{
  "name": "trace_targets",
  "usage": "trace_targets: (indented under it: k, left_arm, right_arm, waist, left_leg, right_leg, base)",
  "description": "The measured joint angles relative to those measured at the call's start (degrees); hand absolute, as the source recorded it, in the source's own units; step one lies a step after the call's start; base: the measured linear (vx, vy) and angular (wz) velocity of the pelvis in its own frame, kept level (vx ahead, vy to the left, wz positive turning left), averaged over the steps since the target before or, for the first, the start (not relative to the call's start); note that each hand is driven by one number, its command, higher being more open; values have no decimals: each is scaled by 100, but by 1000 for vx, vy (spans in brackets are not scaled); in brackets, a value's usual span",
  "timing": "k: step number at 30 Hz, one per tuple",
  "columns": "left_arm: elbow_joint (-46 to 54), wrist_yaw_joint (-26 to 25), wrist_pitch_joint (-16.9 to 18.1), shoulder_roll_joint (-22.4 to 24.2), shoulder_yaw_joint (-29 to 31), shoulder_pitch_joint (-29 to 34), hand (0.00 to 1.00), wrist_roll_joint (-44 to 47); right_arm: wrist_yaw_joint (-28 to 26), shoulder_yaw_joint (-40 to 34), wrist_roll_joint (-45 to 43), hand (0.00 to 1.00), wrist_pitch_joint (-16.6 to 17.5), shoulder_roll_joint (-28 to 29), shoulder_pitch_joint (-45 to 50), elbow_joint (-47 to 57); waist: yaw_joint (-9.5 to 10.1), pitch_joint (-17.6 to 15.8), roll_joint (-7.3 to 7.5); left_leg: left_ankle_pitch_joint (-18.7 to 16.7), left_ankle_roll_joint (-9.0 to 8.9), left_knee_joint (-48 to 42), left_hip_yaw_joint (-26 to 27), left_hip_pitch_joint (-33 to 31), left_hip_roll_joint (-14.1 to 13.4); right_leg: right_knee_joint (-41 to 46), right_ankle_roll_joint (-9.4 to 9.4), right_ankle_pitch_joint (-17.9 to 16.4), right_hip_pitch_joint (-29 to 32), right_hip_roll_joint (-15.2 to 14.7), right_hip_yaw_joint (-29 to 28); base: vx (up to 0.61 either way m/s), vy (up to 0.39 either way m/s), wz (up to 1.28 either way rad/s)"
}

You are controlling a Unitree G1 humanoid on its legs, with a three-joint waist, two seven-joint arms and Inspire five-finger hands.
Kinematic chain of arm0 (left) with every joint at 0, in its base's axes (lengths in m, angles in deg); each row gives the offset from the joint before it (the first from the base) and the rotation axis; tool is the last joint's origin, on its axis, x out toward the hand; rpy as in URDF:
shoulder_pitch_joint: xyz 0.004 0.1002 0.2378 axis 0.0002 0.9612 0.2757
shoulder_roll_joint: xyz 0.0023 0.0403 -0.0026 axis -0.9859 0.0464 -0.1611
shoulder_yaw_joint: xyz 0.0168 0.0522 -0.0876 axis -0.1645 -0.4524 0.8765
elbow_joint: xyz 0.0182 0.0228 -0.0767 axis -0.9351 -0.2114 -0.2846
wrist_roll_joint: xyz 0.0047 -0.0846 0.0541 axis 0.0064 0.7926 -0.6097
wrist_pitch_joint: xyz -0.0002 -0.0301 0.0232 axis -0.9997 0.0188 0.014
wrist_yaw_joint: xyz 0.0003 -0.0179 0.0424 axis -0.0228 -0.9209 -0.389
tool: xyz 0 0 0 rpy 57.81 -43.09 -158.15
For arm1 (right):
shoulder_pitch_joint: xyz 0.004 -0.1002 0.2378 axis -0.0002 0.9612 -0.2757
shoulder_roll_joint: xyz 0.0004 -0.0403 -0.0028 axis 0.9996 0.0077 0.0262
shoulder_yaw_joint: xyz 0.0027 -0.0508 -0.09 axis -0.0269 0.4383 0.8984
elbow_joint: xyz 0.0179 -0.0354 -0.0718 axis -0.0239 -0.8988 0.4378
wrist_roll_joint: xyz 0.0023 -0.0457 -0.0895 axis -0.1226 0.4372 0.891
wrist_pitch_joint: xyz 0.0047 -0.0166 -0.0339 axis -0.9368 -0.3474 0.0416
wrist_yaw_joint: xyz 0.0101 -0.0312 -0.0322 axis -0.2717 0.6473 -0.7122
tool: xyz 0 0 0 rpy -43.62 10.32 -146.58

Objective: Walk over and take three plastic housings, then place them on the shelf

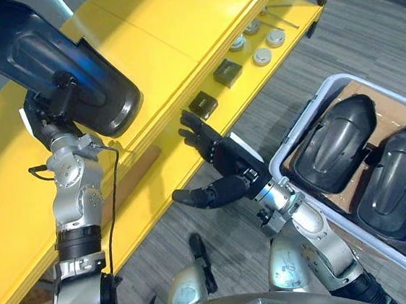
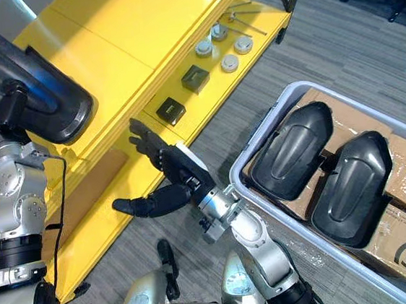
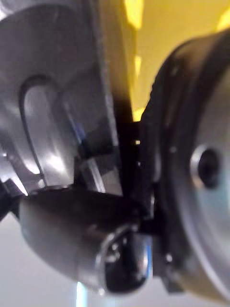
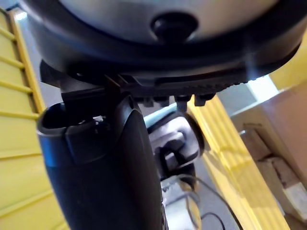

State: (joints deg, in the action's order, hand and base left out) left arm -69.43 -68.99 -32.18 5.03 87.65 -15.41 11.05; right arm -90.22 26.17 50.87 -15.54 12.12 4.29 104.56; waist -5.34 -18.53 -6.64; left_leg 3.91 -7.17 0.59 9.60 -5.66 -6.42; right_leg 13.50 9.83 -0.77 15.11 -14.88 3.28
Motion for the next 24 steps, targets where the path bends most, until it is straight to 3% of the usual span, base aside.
trace_targets:
  k: [3, 4, 12, 24]
  left_arm:
    - [-331, 36, -8, -213, -1, -270, 0, 53]
    - [-442, 54, -10, -325, -5, -365, 100, 54]
    - [-1420, 96, -281, -879, -305, -959, 100, 36]
    - [-2245, -466, -109, -1276, -819, -1918, 100, -347]
  right_arm:
    - [33, 244, 0, 100, -41, 0, -167, 4]
    - [45, 311, 0, 100, -45, 0, -227, 9]
    - [386, 391, 0, 100, -126, 0, -429, -12]
    - [610, 369, -4, 100, -141, -5, -770, -414]
  waist:
    - [11, -109, 12]
    - [19, -129, 30]
    - [43, -342, 117]
    - [50, -558, 328]
  left_leg:
    - [87, -7, 78, -83, -47, -3]
    - [112, -3, 77, -117, -112, -4]
    - [187, 4, 79, -290, -217, -7]
    - [227, -7, 41, -367, -392, -19]
  right_leg:
    - [40, -19, -13, 45, -4, 77]
    - [54, -20, -12, 93, -6, 98]
    - [69, -24, -8, 94, -13, 244]
    - [87, -24, -6, 195, -7, 271]
  base:
    - [-33, -19, 15]
    - [-26, -21, 16]
    - [-8, -18, 9]
    - [-1, -12, 4]
